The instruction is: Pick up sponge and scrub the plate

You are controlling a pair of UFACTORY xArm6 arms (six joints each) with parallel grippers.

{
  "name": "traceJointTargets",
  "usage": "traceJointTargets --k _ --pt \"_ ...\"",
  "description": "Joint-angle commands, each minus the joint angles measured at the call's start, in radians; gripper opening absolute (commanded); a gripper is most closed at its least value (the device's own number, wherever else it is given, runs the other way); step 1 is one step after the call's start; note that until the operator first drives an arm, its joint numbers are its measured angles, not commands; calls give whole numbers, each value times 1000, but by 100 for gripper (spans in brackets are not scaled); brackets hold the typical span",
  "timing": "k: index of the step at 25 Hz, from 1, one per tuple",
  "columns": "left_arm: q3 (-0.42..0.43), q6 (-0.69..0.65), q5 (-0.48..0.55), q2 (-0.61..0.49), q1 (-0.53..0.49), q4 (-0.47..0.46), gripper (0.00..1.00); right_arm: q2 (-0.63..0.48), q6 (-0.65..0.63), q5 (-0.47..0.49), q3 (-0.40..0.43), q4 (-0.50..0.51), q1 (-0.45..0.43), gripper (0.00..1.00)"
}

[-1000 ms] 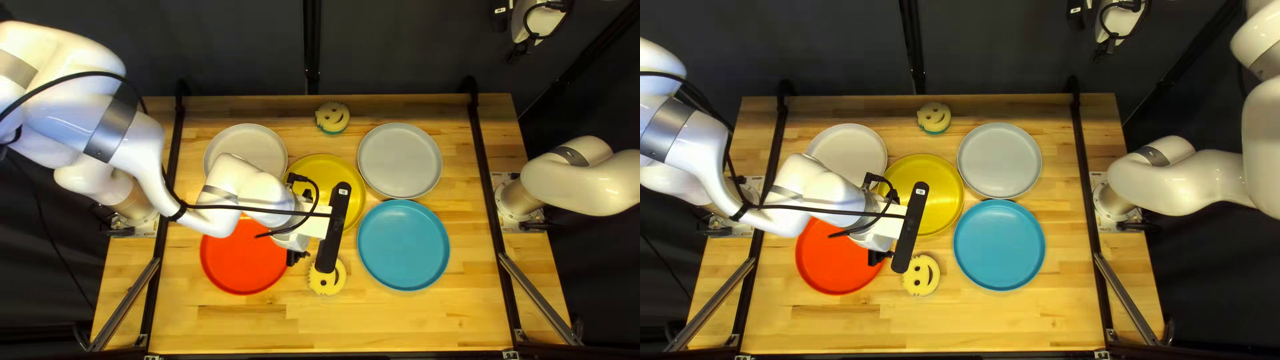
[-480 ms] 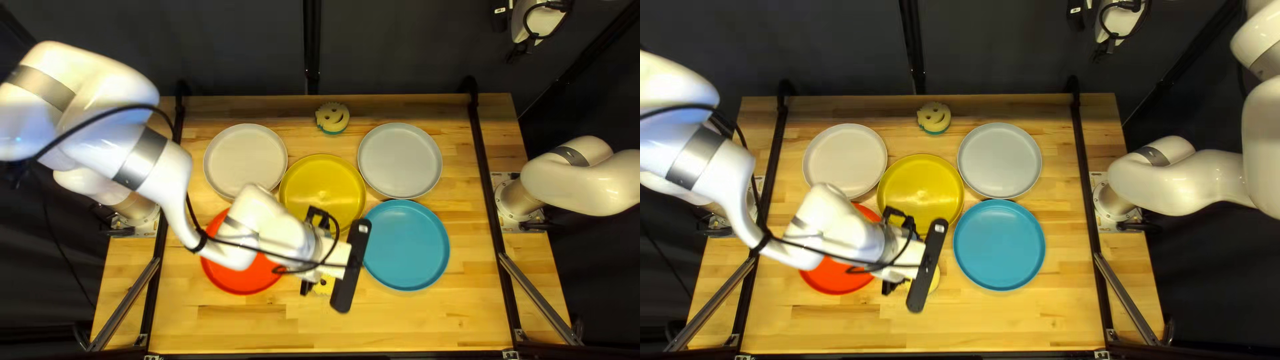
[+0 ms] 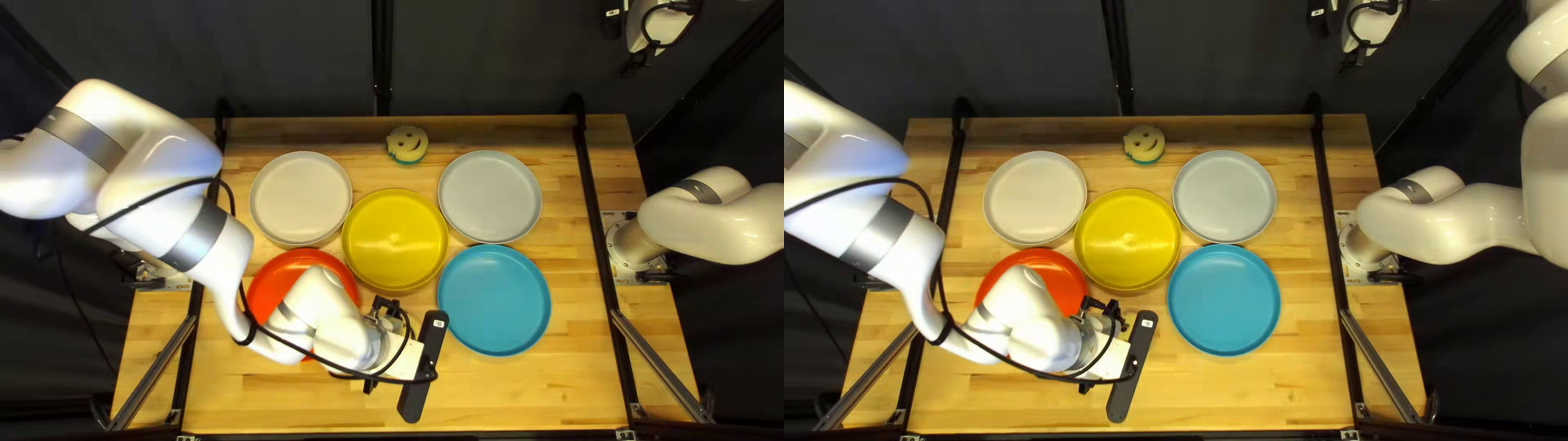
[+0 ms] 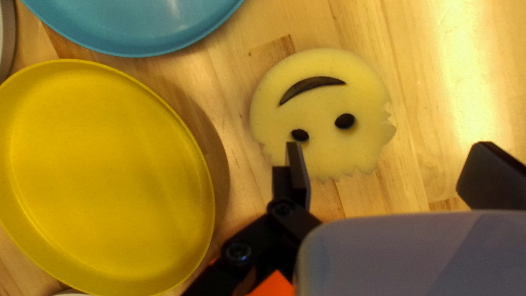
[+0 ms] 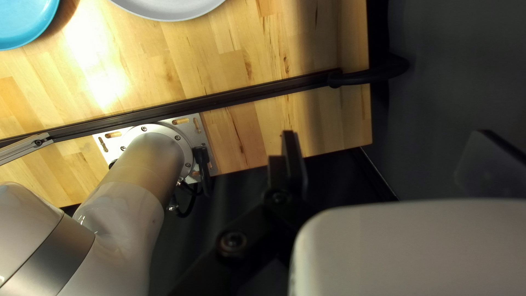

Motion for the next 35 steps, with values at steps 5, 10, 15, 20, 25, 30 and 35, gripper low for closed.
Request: traceJointTargets --k 5,10,15,20,25,30,35 --pt "-3 -60 12 21 -15 63 100 0 0 0 0 0 0 100" --pt "21 -72 -15 27 -4 77 100 0 0 0 0 0 0 100" --pt "29 -81 -48 36 6 88 100 0 0 0 0 0 0 100" --pt "41 -94 -74 41 14 106 0 0 0 0 0 0 0 100" --pt "41 -94 -74 41 14 106 0 0 0 0 0 0 0 100" --pt "69 -108 -50 -1 3 94 0 0 0 0 0 0 0 100" --pt "111 -75 4 -86 -11 35 0 0 0 0 0 0 0 100"
